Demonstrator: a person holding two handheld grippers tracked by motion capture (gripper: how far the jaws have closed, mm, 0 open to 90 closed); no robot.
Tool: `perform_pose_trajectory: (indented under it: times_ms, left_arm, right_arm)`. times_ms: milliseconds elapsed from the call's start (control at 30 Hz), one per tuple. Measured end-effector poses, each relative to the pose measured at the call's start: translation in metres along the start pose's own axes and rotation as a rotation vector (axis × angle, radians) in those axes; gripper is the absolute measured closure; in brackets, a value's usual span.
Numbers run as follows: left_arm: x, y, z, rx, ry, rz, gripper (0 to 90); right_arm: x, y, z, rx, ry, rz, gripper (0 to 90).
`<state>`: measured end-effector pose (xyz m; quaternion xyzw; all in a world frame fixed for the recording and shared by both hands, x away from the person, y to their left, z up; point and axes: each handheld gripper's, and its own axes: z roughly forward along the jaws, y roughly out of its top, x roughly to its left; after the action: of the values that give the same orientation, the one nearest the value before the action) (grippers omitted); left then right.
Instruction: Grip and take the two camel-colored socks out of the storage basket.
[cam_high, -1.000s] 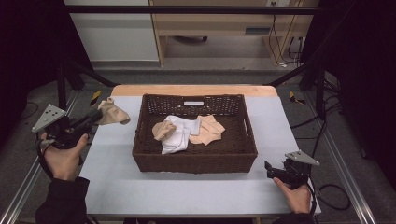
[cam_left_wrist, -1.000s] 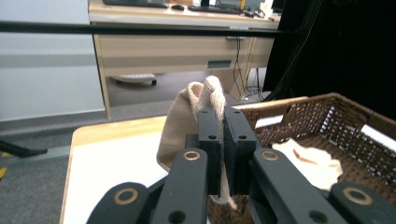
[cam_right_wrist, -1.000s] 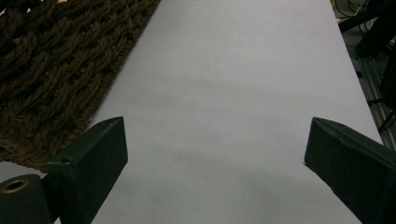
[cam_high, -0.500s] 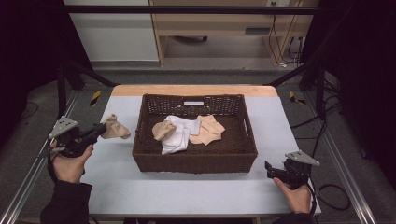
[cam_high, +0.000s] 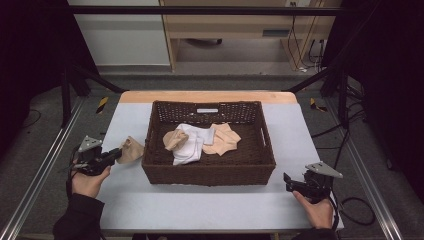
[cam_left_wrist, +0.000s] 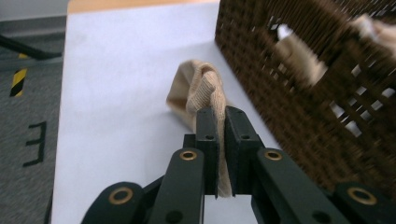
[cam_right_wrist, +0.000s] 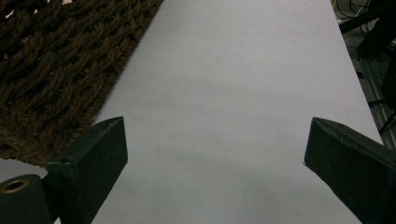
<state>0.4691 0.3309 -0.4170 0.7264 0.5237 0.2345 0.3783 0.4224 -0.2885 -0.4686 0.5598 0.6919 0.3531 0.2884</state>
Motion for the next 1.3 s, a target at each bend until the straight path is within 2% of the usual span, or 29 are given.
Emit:
perform_pose_trajectory:
  times_ms: [100,200,367,400,433,467,500,533,567,667,733,833,1000,1133,1167,1200,1300]
  left_arm:
    - [0.001,-0.004,0.004,0.024,0.007,0.0,80.0]
    - [0.003,-0.009,0.011,0.075,0.014,-0.007,72.9]
    - [0.003,-0.009,0.01,0.065,0.032,-0.015,58.0]
    - [0.003,-0.006,0.007,0.039,0.042,-0.022,55.3]
    - [0.003,-0.006,0.007,0.039,0.042,-0.022,54.1]
    - [0.002,-0.003,0.002,0.009,0.045,-0.026,53.0]
    - [0.002,-0.003,0.002,0.009,0.045,-0.026,52.3]
    - [0.0,0.002,-0.003,-0.024,0.04,-0.03,52.1]
    - [0.0,0.002,-0.003,-0.024,0.04,-0.03,51.9]
    - [-0.007,0.011,-0.013,-0.072,0.021,-0.023,51.6]
    - [-0.016,0.02,-0.019,-0.115,0.001,-0.015,51.3]
    - [-0.022,0.025,-0.022,-0.134,-0.011,-0.005,51.3]
    - [-0.043,0.043,-0.026,-0.188,-0.068,0.009,51.8]
    - [-0.056,0.055,-0.028,-0.218,-0.085,0.027,53.0]
    - [-0.056,0.055,-0.028,-0.218,-0.085,0.027,53.5]
    - [-0.063,0.062,-0.027,-0.225,-0.091,0.036,53.9]
    - [-0.071,0.07,-0.025,-0.226,-0.095,0.055,54.8]
  right_arm:
    - [0.0,0.0,0.0,-0.001,-0.001,0.0,6.3]
    - [0.0,0.0,0.0,-0.002,-0.002,0.001,6.3]
    - [0.0,0.0,0.0,-0.003,-0.003,-0.001,6.3]
    - [0.0,0.0,-0.001,-0.004,-0.003,-0.001,6.3]
    - [0.0,0.0,-0.001,-0.004,-0.004,-0.001,6.3]
    - [0.0,0.0,0.0,-0.004,-0.004,-0.001,6.3]
    - [0.0,0.0,0.0,-0.003,-0.004,0.001,6.3]
    - [0.0,0.0,0.0,-0.004,-0.005,0.001,6.3]
    - [0.0,0.0,0.0,-0.004,-0.005,0.001,6.3]
    - [0.0,0.0,0.0,-0.004,-0.005,0.001,6.3]
    - [0.0,0.0,0.0,-0.004,-0.005,0.002,6.3]
    - [0.0,0.0,0.0,-0.005,-0.005,0.001,6.3]
    - [0.0,0.0,0.0,-0.003,-0.008,0.002,6.3]
    - [0.0,0.0,0.0,-0.003,-0.008,0.002,6.3]
    - [0.0,0.0,0.0,-0.003,-0.008,0.002,6.3]
    - [0.0,0.0,0.001,-0.002,-0.008,0.002,6.3]
    - [-0.001,0.0,0.001,-0.001,-0.01,0.001,6.3]
